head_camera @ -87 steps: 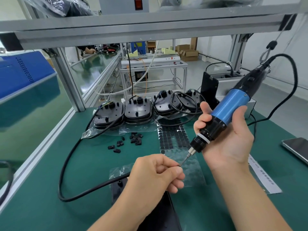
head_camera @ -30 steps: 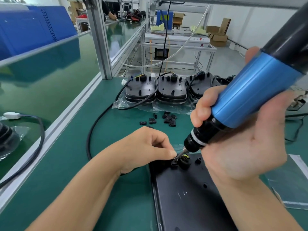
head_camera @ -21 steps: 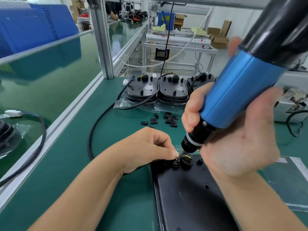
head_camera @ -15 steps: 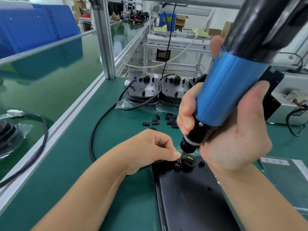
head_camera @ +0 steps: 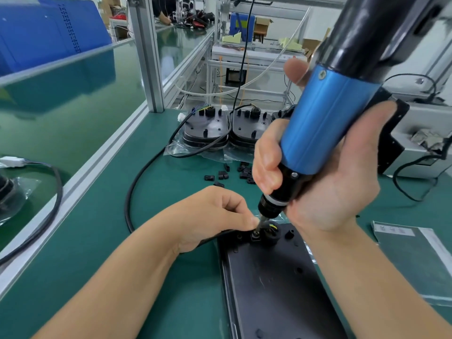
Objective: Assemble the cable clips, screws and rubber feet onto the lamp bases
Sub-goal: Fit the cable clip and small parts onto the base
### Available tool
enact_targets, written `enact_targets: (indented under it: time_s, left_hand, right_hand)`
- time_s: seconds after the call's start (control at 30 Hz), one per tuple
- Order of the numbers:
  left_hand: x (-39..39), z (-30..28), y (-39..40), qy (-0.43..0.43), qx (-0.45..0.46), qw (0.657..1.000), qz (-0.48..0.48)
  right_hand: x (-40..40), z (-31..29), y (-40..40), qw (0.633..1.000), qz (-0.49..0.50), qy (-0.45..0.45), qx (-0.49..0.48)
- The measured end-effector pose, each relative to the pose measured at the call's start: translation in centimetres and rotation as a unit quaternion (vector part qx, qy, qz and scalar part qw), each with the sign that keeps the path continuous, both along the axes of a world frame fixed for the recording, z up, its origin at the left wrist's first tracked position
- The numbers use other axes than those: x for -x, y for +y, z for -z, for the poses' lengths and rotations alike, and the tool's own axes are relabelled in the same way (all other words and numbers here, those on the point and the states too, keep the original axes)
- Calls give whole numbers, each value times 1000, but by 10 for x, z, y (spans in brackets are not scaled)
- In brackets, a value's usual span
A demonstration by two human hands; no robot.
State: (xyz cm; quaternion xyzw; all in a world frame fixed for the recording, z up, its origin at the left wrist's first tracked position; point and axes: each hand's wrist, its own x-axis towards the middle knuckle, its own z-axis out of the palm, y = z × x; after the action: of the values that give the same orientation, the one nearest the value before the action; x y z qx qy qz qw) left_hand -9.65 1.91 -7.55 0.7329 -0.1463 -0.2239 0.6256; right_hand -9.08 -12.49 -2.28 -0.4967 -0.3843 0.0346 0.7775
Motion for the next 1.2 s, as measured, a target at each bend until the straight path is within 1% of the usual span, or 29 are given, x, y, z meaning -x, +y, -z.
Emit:
enact_targets:
  time_s: [0.07, 0.13, 0.4, 0.53, 0.7, 0.83, 0.97, 1.07, 1.2]
  left_hand:
    - [1, -1, 0, 2, 0, 1000, -1]
    - [1, -1, 0, 3, -1, 1000, -1]
    - [2, 1, 0, 7, -5, 1000, 3]
    - [3, 1, 0, 2, -1, 1000, 7]
    - [4, 0, 0, -4, -3, 1000, 8]
    - [5, 1, 1, -6, -18, 1000, 2]
    - [5, -1, 1, -3, -15, 1000, 8]
    - [5, 0, 1, -7, -18, 1000, 8]
    - [6, 2, 2, -7, -18, 1000, 10]
  right_hand:
    - [1, 4, 2, 998, 30, -6, -58]
    - [2, 3, 4, 997, 32, 9, -73]
    - [-1, -1, 3, 994, -51, 49, -80]
    - [-2, 1, 1, 997, -35, 55, -47]
    - [-1, 3, 2, 994, -35, 39, -92]
    - [0, 0, 5, 995, -51, 33, -84]
    - [0, 0, 5, 997, -29, 33, -67]
    - [-1, 1, 3, 996, -20, 39, -79]
    - [-2, -1, 3, 993, -53, 52, -89]
